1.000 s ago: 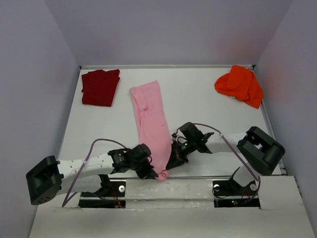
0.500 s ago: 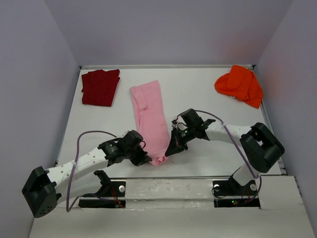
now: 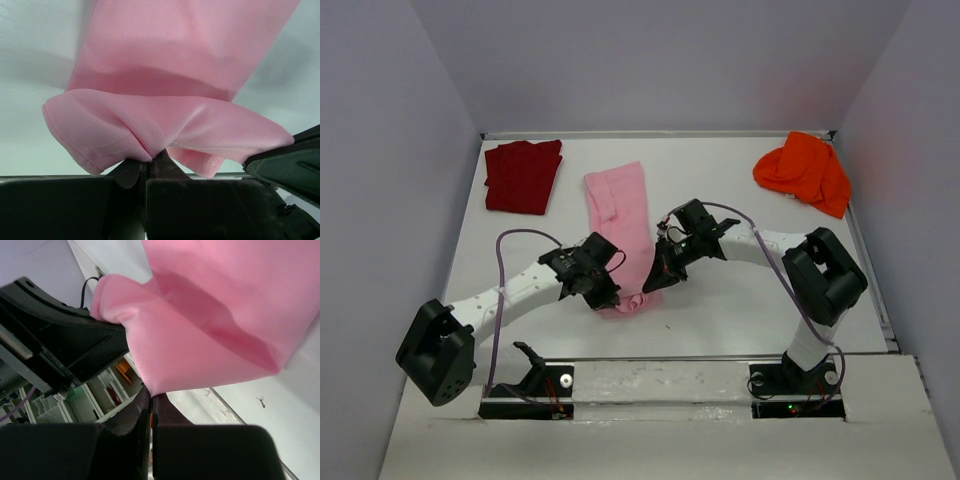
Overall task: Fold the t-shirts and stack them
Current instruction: Grab the bottom of the folded rectangular tshirt with both arms
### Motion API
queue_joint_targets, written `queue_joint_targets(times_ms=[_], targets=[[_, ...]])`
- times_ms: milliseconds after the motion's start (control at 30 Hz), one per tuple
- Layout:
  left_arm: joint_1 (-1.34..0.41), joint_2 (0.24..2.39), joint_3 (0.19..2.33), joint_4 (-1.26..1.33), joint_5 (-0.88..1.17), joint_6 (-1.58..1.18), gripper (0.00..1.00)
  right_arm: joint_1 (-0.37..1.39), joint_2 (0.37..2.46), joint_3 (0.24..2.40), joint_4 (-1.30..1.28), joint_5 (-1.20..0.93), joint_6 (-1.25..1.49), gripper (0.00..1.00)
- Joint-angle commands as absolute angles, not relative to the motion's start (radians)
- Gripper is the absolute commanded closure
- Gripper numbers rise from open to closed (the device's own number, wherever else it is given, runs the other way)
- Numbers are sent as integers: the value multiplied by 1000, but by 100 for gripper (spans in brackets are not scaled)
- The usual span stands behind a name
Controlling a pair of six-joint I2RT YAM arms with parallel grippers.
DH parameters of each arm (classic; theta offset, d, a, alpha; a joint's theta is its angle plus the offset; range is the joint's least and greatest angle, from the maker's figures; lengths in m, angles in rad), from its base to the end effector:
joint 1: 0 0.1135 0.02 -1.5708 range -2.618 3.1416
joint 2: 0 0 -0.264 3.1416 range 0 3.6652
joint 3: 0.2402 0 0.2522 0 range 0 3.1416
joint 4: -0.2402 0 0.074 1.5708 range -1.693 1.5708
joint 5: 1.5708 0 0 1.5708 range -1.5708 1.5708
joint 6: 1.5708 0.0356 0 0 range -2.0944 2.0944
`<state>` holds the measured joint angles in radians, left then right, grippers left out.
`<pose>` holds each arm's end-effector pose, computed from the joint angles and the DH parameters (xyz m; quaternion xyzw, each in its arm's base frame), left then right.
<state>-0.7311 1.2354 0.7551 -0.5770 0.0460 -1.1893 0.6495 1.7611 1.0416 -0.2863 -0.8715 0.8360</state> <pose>0.1715 -0.1561 0.2074 -0.2139 0.9430 -0.2208 0.1273 0.2588 0.2307 0.1746 0.0361 -0.8778 -0.4695 0.0880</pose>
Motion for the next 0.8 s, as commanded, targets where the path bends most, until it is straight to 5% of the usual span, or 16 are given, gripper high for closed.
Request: queue_joint_targets(times_ms=[0,767], targets=[[-710,1213,785,-620,11,-1132,100,620,1785,1126,-322,-862,796,100],[-489,1348,997,-631,-28,-881,100,531,1970,1456,-474,-836,703,100]])
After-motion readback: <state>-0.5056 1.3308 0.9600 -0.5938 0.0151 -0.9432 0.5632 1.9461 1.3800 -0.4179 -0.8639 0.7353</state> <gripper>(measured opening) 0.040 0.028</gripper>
